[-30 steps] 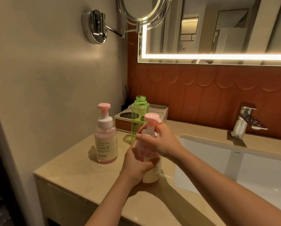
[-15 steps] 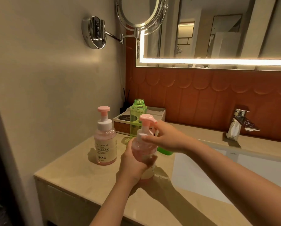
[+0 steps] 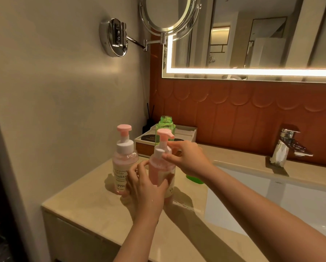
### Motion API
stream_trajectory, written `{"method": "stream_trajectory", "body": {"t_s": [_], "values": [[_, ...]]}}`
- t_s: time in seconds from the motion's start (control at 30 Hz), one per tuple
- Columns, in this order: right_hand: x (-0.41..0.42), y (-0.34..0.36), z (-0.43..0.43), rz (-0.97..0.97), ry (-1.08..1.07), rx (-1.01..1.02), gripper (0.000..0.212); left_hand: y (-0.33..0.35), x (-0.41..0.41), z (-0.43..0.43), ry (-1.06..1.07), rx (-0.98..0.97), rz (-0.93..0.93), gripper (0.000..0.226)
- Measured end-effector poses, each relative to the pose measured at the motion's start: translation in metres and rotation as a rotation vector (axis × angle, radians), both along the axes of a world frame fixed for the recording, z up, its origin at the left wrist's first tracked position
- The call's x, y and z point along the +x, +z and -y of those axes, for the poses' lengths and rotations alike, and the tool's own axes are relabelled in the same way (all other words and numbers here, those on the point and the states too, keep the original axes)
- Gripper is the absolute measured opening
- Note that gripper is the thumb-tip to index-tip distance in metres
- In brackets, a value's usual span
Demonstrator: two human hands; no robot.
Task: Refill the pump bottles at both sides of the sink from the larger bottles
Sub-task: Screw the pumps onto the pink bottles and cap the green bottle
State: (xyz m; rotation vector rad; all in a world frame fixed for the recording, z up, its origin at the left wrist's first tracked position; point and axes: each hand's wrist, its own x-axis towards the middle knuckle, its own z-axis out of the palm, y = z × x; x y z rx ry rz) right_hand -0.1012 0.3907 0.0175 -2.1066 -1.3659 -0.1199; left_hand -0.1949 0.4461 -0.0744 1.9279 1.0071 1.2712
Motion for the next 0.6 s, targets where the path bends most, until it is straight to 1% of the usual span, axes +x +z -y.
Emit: {"method": "stream_trajectory", "body": {"t_s": [0.1,0.2,0.33,0.53,0.6], "values": [[-0.003,-0.002,-0.009,0.004,-0.022,0.033,0.042,-0.002,0.002,-0.002,0.016,0.003,0.032,0.066],[-0.005,-0.005,-0.018,0.015,-0.034,0.065,0.037,-0.003,0.005,-0.004,0.057,0.014,-0.02,0.065],[-0.008,-0.008,-0.026,-0.028,-0.023,0.108,0.033,-0.005,0.008,-0.007,0.093,0.004,-0.09,0.066],[-0.01,-0.011,-0.03,-0.083,0.011,0.15,0.034,-0.004,0.008,-0.008,0.126,0.019,-0.111,0.065],[-0.009,-0.012,-0.03,-0.134,0.028,0.14,0.039,-0.004,0.009,-0.01,0.151,0.025,-0.145,0.065]]}}
